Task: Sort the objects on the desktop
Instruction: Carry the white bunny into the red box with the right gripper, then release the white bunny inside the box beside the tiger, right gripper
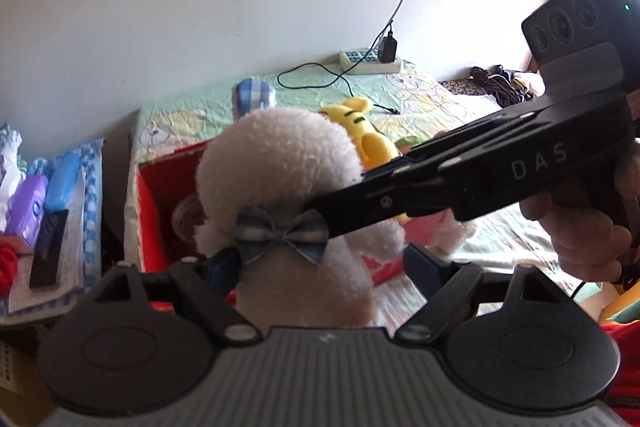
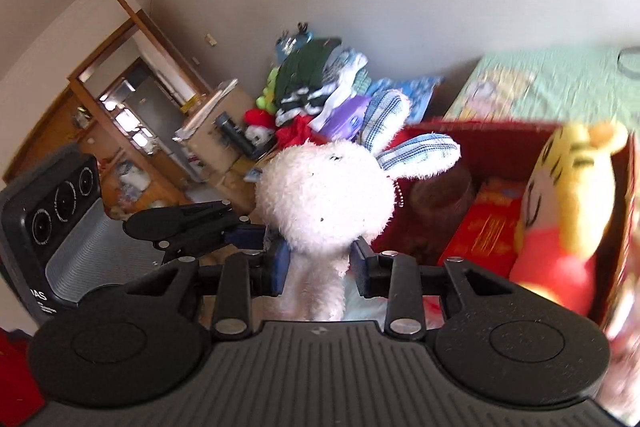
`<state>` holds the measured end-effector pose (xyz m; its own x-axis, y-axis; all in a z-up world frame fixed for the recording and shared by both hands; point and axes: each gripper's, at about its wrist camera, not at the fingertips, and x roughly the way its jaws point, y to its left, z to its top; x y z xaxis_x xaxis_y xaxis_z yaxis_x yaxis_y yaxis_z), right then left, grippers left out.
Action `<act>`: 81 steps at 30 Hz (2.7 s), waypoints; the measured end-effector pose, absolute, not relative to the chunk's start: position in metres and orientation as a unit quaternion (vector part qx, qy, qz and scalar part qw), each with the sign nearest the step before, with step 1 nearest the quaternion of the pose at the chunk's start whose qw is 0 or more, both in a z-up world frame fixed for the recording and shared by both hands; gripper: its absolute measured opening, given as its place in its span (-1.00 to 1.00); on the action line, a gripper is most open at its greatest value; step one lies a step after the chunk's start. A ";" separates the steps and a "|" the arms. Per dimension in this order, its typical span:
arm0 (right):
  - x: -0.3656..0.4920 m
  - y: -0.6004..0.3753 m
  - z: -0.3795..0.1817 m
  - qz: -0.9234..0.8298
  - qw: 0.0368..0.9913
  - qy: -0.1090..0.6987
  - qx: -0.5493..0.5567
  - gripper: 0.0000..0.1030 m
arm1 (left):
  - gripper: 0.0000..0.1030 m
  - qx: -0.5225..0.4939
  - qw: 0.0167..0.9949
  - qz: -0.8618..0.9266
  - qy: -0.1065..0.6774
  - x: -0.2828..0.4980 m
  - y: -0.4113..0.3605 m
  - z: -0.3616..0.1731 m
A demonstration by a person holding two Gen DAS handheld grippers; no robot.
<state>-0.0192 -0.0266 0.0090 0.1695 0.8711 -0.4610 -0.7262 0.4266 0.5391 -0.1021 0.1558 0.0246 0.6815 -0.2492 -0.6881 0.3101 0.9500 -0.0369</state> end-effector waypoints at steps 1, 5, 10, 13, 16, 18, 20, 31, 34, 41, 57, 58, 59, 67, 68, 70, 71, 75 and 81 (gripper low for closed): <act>-0.016 -0.024 0.009 0.519 0.769 0.362 0.087 -0.33 | 0.66 0.042 0.917 -0.154 0.366 -0.092 0.158 0.021; 0.001 -0.013 0.000 0.487 0.803 0.341 0.049 -0.35 | 0.64 0.033 0.912 -0.163 0.376 -0.055 0.163 0.003; 0.027 0.001 -0.023 0.447 0.820 0.356 0.030 -0.38 | 0.58 0.020 0.898 -0.162 0.408 -0.016 0.166 -0.025; 0.039 0.011 -0.034 0.433 0.823 0.368 0.021 -0.38 | 0.57 0.011 0.890 -0.154 0.428 0.001 0.169 -0.038; 0.047 0.020 -0.045 0.412 0.826 0.385 0.004 -0.39 | 0.57 0.004 0.882 -0.148 0.447 0.014 0.171 -0.048; 0.055 0.025 -0.052 0.401 0.824 0.400 0.001 -0.40 | 0.57 0.002 0.875 -0.141 0.462 0.023 0.173 -0.055; 0.062 0.027 -0.058 0.397 0.819 0.414 0.002 -0.40 | 0.57 -0.004 0.869 -0.139 0.475 0.030 0.175 -0.060; 0.078 0.039 -0.074 0.382 0.816 0.435 -0.006 -0.40 | 0.57 -0.025 0.843 -0.137 0.520 0.047 0.184 -0.084; 0.080 0.036 -0.073 0.380 0.815 0.437 0.007 -0.38 | 0.57 -0.029 0.844 -0.136 0.519 0.048 0.184 -0.084; 0.078 0.029 -0.069 0.375 0.813 0.443 0.039 -0.27 | 0.58 -0.037 0.846 -0.133 0.515 0.043 0.185 -0.081; 0.073 0.009 -0.064 0.361 0.812 0.449 0.093 -0.22 | 0.65 -0.024 0.852 -0.115 0.510 0.040 0.179 -0.076; 0.073 0.009 -0.064 0.361 0.812 0.449 0.093 -0.22 | 0.65 -0.022 0.852 -0.113 0.511 0.040 0.178 -0.077; 0.072 0.009 -0.063 0.359 0.813 0.448 0.095 -0.22 | 0.65 -0.020 0.852 -0.111 0.511 0.040 0.177 -0.077; 0.069 -0.002 -0.059 0.354 0.818 0.439 0.115 -0.22 | 0.65 -0.010 0.857 -0.082 0.509 0.035 0.179 -0.077; 0.068 -0.005 -0.058 0.353 0.818 0.438 0.120 -0.22 | 0.65 -0.012 0.856 -0.078 0.511 0.035 0.181 -0.077; 0.067 -0.009 -0.057 0.351 0.820 0.435 0.127 -0.22 | 0.65 -0.021 0.854 -0.074 0.515 0.037 0.185 -0.078; 0.067 -0.010 -0.057 0.349 0.821 0.434 0.129 -0.22 | 0.65 -0.024 0.853 -0.075 0.516 0.037 0.187 -0.078; 0.063 -0.018 -0.055 0.349 0.821 0.430 0.137 -0.22 | 0.63 -0.017 0.854 -0.082 0.513 0.035 0.187 -0.078; 0.051 -0.033 -0.048 0.355 0.825 0.415 0.147 -0.22 | 0.63 -0.007 0.860 -0.083 0.503 0.029 0.181 -0.072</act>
